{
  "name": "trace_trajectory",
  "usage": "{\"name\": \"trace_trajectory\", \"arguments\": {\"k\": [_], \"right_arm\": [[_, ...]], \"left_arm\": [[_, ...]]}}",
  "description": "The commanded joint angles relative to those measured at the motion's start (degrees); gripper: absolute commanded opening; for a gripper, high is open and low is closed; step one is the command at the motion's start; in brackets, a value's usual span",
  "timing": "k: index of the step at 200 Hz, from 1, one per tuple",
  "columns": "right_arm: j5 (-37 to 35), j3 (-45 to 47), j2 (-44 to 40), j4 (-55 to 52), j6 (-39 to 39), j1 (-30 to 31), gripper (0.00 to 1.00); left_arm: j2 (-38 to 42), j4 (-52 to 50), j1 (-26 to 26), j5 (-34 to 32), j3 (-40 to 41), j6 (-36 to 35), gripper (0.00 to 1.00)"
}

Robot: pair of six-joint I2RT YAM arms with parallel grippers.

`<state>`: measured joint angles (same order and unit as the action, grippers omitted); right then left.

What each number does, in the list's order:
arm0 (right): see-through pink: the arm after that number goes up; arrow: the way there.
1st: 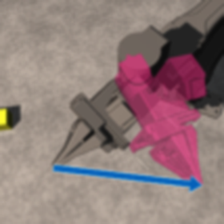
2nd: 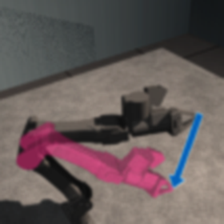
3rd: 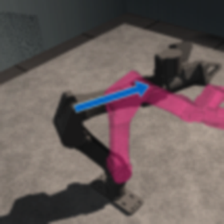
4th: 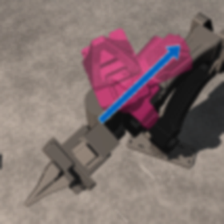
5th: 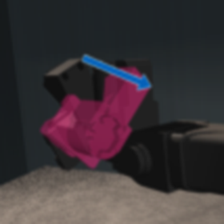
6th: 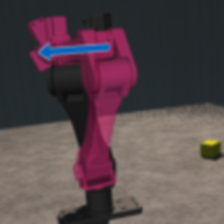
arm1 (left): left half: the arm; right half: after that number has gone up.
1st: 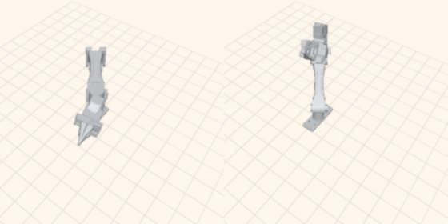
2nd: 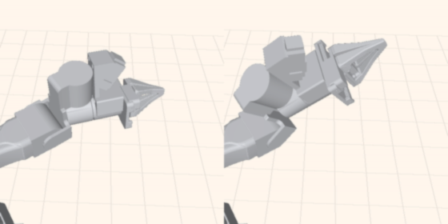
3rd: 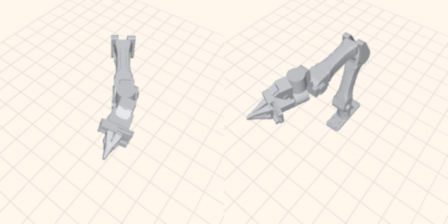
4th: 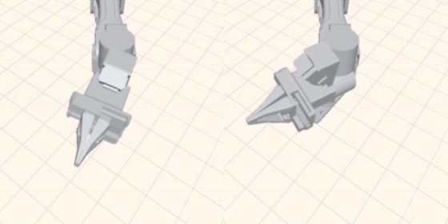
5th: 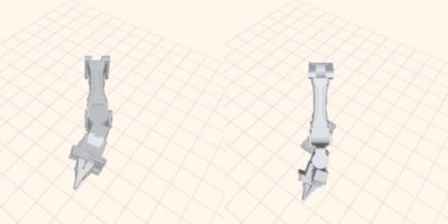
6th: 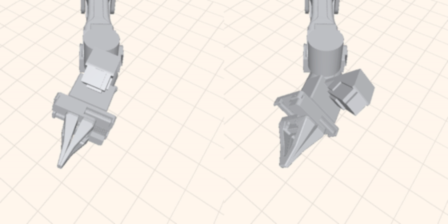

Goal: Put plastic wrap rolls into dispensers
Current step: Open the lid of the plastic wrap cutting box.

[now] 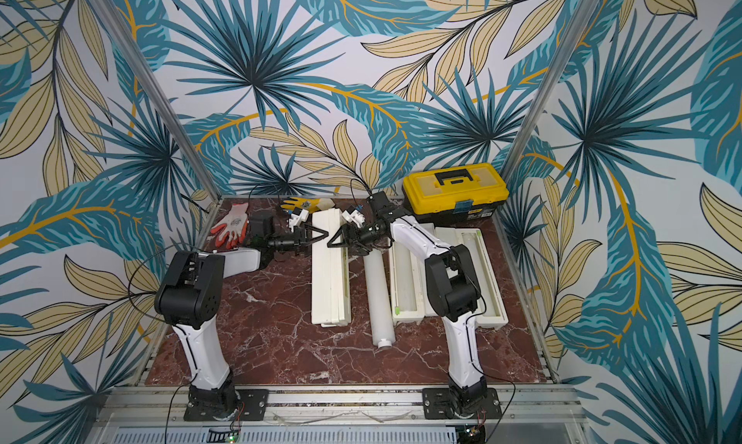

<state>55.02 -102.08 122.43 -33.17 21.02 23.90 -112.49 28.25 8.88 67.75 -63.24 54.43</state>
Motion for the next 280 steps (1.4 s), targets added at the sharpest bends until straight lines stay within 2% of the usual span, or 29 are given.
{"name": "trace_trajectory", "arguments": {"k": [1,15,47,96,131,182,208,258,280], "right_arm": [[8.7,-0.7,-0.2,4.2,-1.4,4.9,0.59],[7.8,-0.6,-0.1,4.3,-0.7,4.9,0.59],[5.6,-0.6,0.4,3.4,0.4,4.9,0.58],[1.5,-3.1,3.4,-2.7,0.9,4.9,0.57],[-2.2,-3.7,3.9,-5.0,3.3,4.9,0.57],[-4.5,-3.6,3.4,-6.0,5.4,4.9,0.57],[-5.5,-2.9,2.3,-6.5,5.0,4.9,0.58],[-3.8,-1.2,1.0,-3.8,6.4,4.9,0.58],[-2.7,-1.2,1.0,-3.5,6.9,4.9,0.58]], "left_arm": [[-1.4,-1.3,6.0,-4.8,1.8,-0.5,0.93],[-1.0,-5.8,6.6,-7.4,1.1,-2.0,0.93],[-0.9,-27.8,9.3,-15.7,-4.4,-14.1,0.94],[-4.9,-38.5,10.7,-22.1,-7.6,-18.1,0.95],[-7.1,-49.6,11.0,-29.4,-11.0,-21.6,0.96],[-7.1,-55.7,11.2,-34.7,-12.8,-24.9,0.94],[-7.1,-59.9,11.1,-39.2,-14.0,-28.0,0.87],[-7.2,-63.4,11.1,-44.1,-15.8,-31.0,0.71],[-7.0,-64.9,11.1,-45.6,-16.9,-32.0,0.68]]}}
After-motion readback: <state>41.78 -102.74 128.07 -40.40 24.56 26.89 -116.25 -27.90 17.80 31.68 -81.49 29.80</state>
